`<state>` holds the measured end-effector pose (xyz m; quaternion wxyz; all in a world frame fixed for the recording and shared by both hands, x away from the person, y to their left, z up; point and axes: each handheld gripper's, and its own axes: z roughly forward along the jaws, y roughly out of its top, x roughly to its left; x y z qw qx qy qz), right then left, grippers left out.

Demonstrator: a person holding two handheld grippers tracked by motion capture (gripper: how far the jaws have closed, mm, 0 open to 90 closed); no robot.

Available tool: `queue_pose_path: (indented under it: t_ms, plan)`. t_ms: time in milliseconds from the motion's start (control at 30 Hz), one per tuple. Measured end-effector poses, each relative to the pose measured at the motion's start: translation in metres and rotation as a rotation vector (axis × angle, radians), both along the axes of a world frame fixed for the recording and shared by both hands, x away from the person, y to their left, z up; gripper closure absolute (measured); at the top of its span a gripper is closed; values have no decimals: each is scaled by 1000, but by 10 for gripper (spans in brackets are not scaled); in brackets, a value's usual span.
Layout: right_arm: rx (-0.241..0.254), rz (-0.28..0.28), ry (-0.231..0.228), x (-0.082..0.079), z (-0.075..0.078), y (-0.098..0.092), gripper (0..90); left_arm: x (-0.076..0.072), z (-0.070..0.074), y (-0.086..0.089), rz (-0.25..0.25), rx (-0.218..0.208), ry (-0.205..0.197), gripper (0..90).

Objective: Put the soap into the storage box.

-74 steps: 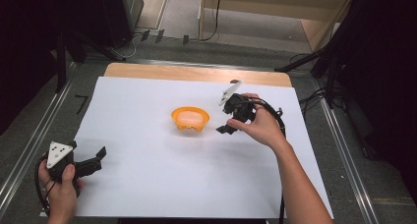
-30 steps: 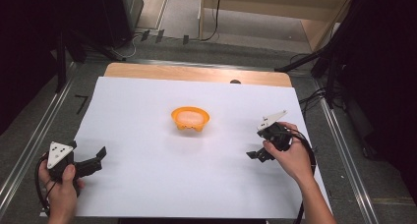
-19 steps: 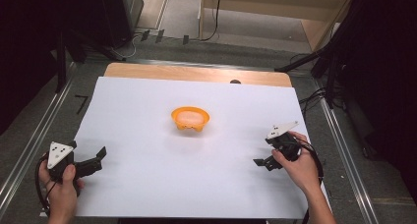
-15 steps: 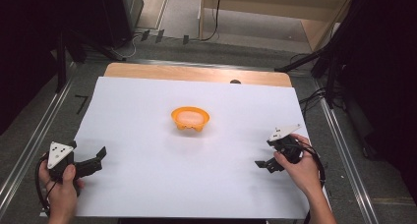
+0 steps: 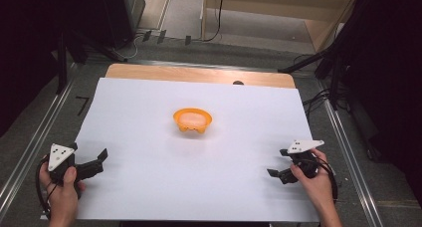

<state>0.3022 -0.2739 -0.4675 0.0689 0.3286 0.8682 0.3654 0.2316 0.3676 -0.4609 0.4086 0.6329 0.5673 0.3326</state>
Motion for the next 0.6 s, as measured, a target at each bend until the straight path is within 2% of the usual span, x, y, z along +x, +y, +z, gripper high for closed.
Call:
queue_pose_path:
  t_ms: [67,167,400,500,567,600]
  plan:
    - [6,-4,-2,-1,-1,-2,85,0,0,0,0,0,0,0]
    - [42,-31,-10,-6,-5,-13,85,0,0,0,0,1,0,0]
    - [65,-82,-29,-16,-12,-28,84,0,0,0,2,0,1,0]
    - [100,-103,-41,-23,-16,-39,84,0,0,0,3,0,2,0]
    - [105,-112,-46,-25,-17,-42,84,0,0,0,4,-1,1,0]
    - [126,-125,-62,-29,-18,-49,83,0,0,0,4,-2,2,0]
